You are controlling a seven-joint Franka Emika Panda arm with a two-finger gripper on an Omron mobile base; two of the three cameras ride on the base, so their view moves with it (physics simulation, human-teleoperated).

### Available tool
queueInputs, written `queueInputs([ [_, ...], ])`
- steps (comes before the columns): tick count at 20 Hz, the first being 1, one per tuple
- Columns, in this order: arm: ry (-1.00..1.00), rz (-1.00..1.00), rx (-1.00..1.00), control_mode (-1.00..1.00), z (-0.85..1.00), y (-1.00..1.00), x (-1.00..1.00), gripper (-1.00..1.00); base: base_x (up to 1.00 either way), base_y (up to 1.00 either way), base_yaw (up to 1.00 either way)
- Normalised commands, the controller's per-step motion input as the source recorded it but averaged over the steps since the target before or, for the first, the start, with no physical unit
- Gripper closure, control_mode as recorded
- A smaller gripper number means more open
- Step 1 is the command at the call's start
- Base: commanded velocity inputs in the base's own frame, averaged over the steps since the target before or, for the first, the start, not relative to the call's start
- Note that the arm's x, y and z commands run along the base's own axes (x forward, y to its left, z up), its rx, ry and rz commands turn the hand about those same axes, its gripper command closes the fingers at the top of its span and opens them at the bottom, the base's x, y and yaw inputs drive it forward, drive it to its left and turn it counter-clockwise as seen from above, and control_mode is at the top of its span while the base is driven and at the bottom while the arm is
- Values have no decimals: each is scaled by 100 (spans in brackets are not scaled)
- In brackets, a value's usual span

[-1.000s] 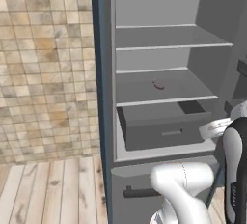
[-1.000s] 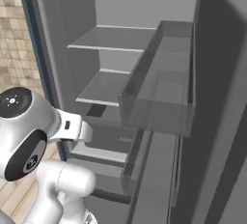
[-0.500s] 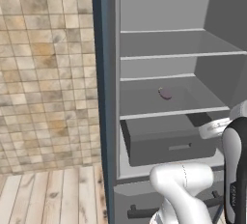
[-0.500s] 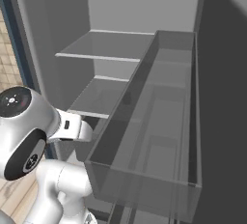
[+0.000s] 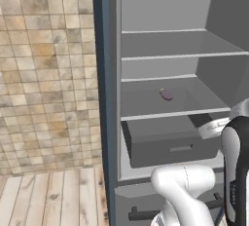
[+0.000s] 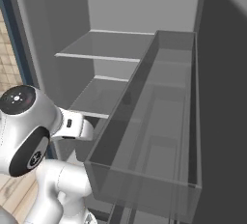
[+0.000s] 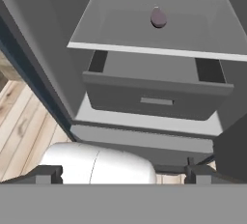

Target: Place one eggplant and one steak in each tupperware on the nearby counter, to pack two identical lunches.

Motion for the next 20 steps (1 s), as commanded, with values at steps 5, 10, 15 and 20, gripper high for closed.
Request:
queueInputs([
  [5, -9, -3, 0, -100, -17, 0, 58, -100, 0, 0, 0],
  [10, -13, -4, 0, -100, -9, -8, 49, -100, 0, 0, 0],
  [15, -12, -5, 0, -100, -13, -10, 32, -100, 0, 0, 0],
  [20, -6, -3, 0, -100, -5, -8, 27, -100, 0, 0, 0],
])
